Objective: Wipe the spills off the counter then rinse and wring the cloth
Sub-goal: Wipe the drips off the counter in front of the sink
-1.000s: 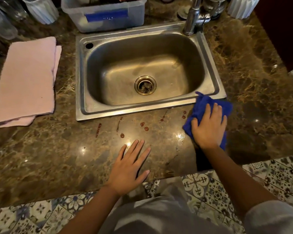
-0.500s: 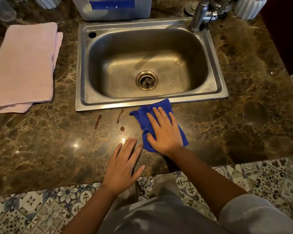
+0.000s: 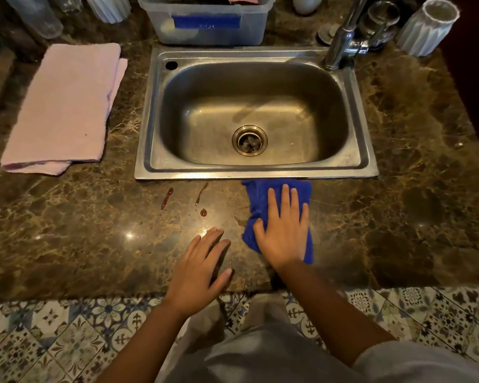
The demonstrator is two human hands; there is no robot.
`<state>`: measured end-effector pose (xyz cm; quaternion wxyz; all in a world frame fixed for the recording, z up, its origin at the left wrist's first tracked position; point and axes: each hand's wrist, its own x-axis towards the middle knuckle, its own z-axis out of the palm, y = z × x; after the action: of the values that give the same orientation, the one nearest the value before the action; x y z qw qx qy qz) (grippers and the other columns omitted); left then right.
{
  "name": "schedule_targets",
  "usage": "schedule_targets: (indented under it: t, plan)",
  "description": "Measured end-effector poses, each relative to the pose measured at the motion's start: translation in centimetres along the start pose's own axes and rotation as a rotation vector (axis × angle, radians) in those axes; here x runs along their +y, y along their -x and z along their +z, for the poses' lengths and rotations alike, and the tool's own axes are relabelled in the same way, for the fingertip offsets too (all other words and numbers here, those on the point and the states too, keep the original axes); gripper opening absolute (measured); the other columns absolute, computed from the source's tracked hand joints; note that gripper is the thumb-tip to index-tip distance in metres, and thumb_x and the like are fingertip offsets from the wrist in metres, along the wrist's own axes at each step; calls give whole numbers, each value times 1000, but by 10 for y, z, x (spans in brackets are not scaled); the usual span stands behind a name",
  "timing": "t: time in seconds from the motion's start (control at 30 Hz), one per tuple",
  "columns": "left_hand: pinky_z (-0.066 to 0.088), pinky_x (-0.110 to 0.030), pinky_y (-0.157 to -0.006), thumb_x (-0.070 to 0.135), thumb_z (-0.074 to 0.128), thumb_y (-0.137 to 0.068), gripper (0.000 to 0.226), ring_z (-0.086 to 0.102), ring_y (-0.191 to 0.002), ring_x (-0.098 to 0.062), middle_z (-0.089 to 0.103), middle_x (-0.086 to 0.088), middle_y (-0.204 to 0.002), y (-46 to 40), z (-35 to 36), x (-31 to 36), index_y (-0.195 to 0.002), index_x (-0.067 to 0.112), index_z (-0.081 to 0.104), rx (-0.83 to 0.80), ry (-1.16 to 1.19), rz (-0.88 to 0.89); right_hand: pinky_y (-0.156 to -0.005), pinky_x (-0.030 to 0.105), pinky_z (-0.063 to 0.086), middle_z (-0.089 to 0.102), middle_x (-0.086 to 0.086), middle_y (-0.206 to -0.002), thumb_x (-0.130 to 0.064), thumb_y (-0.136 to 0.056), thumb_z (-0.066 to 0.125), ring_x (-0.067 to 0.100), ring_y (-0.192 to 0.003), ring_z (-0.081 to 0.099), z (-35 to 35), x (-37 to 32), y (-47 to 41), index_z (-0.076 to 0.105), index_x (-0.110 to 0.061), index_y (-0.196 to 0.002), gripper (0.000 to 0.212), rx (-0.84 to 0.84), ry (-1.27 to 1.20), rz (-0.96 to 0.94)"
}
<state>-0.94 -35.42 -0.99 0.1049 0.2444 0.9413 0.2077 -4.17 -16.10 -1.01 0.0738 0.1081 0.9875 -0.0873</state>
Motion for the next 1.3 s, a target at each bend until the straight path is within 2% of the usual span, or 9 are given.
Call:
schedule_targets:
  t: [0.2,0.3,0.4,0.5,0.6,0.9,1.03,1.2,1.3]
  plan:
    - [24,-45,-112,33,36,-91,53,18,-139,-11,36,-13,-148,-16,-14,22,-138,9,38,330,201,-210,-117,39,-6,8,4,-159,-32,-91,21,18,-147,-1,-9,-55,-14,21,-23,-147,57,-202,-407,-148]
    - [16,-45,-116,35,34,-90,58,14,-142,-16,29,-14,-152,-45,-11,35,-142,9,33,281,128,-219,-115,27,11,29,3,-154,-20,-87,30,14,-143,21,-32,-25,-18,35,-19,-142,55,-212,-820,-43]
    - [2,-44,-115,48,37,-88,66,5,-145,-22,16,-11,-157,-74,6,47,-147,22,24,129,-95,-116,-117,34,16,33,7,-152,-20,-81,35,20,-143,24,-37,24,-20,37,-16,-141,61,12,-504,-132]
    - [-5,-51,-113,67,32,-83,75,2,-146,-26,7,-8,-159,-91,22,47,-149,33,15,35,-229,-164,-117,44,9,21,5,-156,-28,-88,34,22,-145,11,-25,55,-25,25,-22,-146,60,-10,-146,-241]
    - [-2,-51,-113,69,30,-83,76,4,-146,-25,9,-6,-159,-92,27,45,-148,34,17,33,-251,-167,-115,46,8,19,5,-157,-39,-90,23,23,-146,10,-10,65,-25,17,-25,-147,59,-53,6,-262]
    - [26,-37,-104,45,48,-87,45,45,-129,-19,54,0,-137,-60,25,31,-121,20,62,179,-108,-15,-114,43,1,13,4,-158,-42,-90,21,16,-144,-1,0,67,-27,14,-24,-148,61,-58,39,-253]
    - [30,-37,-101,44,47,-86,44,40,-128,-18,58,-3,-133,-27,26,21,-117,18,64,184,-170,25,-114,46,1,17,6,-158,-42,-89,24,20,-146,6,-5,57,-24,21,-23,-147,61,-42,17,-228]
    - [33,-33,-100,33,49,-88,35,56,-120,-19,63,-4,-126,-42,17,15,-111,15,67,187,-216,320,-114,45,-1,12,6,-158,-42,-91,28,18,-145,2,2,30,-28,19,-25,-147,60,-48,1,-261]
    - [34,-33,-100,29,50,-89,32,56,-120,-20,61,-4,-128,-68,6,1,-111,14,67,190,-233,391,-115,46,6,19,8,-157,-42,-93,33,20,-145,10,5,31,-27,25,-24,-145,56,-1,25,-249]
